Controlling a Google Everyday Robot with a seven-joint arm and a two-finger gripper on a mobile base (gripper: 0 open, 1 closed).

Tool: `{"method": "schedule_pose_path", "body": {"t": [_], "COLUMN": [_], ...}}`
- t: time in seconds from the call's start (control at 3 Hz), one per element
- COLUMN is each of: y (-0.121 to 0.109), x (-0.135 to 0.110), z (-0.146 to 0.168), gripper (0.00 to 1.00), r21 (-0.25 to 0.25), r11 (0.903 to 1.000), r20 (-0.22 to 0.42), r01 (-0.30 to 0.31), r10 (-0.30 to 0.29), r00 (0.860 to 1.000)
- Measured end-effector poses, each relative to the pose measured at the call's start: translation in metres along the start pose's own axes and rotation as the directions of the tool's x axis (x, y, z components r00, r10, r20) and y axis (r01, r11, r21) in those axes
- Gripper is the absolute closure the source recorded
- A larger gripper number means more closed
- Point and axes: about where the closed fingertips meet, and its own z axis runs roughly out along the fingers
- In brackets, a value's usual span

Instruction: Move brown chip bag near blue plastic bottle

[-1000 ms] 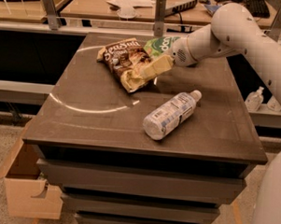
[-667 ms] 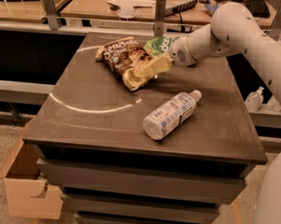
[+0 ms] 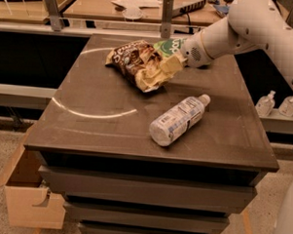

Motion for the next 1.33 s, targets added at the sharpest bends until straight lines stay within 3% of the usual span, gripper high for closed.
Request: {"method": "schedule_pose_path", "body": {"t": [0.67, 1.33], "y": [0.037, 0.06], "x": [0.007, 0.017], "z": [-0.024, -0.037], "gripper": [1.0, 1.0], "r21": [-0.074, -0.097], "r11": [0.9959, 0.9938], "r20": [-0.072, -0.125], "r01": [0.052, 0.055], "r10": [-0.058, -0.067], "r00": [0.996, 0.99]}}
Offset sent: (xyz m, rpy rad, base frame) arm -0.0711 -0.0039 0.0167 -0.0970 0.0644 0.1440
